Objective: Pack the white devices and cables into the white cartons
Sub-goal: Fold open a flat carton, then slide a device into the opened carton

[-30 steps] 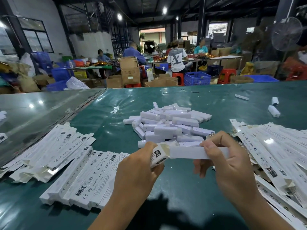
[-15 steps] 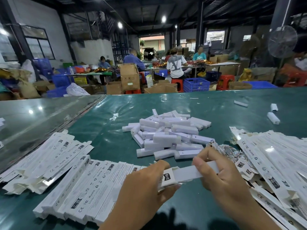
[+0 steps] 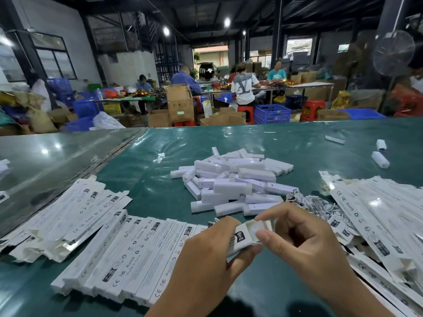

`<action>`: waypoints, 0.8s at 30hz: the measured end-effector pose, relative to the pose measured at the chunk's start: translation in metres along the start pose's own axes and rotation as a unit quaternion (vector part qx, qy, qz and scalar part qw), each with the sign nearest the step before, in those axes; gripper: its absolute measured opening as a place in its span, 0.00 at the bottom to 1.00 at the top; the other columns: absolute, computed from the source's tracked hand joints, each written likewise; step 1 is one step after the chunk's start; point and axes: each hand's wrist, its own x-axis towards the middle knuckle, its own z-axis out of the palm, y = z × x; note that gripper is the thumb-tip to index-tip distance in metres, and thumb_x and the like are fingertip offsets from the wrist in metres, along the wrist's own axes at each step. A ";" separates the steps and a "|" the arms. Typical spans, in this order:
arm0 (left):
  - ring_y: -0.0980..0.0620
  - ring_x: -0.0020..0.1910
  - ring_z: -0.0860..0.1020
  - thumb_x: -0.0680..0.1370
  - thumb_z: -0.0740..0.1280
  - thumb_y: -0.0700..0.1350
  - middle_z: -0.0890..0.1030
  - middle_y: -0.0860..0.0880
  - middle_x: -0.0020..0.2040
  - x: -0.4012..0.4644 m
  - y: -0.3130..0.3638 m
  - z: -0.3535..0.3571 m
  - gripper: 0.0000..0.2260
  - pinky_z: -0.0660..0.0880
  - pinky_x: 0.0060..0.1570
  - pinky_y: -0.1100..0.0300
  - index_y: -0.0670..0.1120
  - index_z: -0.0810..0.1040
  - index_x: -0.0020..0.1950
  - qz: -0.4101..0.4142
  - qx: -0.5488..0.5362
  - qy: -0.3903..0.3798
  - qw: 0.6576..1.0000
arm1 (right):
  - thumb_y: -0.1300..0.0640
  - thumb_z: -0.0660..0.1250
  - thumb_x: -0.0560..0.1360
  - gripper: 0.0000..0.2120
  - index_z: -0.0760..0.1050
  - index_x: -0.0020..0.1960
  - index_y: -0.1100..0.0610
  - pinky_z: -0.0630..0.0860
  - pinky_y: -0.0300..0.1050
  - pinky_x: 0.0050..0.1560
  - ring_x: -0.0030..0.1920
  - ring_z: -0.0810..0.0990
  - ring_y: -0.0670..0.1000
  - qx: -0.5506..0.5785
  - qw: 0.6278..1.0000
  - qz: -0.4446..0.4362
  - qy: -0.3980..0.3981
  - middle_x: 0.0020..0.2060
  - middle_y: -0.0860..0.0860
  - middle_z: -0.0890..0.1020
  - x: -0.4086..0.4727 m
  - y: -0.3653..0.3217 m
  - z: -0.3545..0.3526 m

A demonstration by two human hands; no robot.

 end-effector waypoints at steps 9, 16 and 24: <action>0.52 0.35 0.78 0.73 0.66 0.71 0.81 0.51 0.37 0.002 0.000 0.000 0.19 0.75 0.35 0.60 0.59 0.78 0.53 -0.177 -0.323 0.073 0.927 | 0.39 0.66 0.77 0.14 0.80 0.52 0.48 0.63 0.41 0.27 0.28 0.65 0.48 0.022 0.991 -0.029 0.128 0.28 0.54 0.68 0.000 -0.007 -0.002; 0.46 0.42 0.83 0.75 0.67 0.66 0.83 0.47 0.38 0.008 -0.010 -0.001 0.17 0.77 0.44 0.65 0.54 0.78 0.50 -0.242 -0.394 0.142 0.875 | 0.51 0.67 0.80 0.06 0.77 0.44 0.45 0.71 0.39 0.34 0.32 0.75 0.47 -0.164 0.983 0.081 0.021 0.32 0.46 0.79 0.010 0.036 0.006; 0.51 0.39 0.81 0.70 0.76 0.55 0.81 0.49 0.39 0.002 -0.019 0.011 0.12 0.78 0.43 0.58 0.57 0.78 0.48 -0.301 -0.417 0.152 0.844 | 0.36 0.66 0.77 0.19 0.70 0.52 0.52 0.74 0.49 0.44 0.47 0.77 0.52 -0.453 0.855 0.182 -0.177 0.49 0.49 0.77 0.055 0.079 0.073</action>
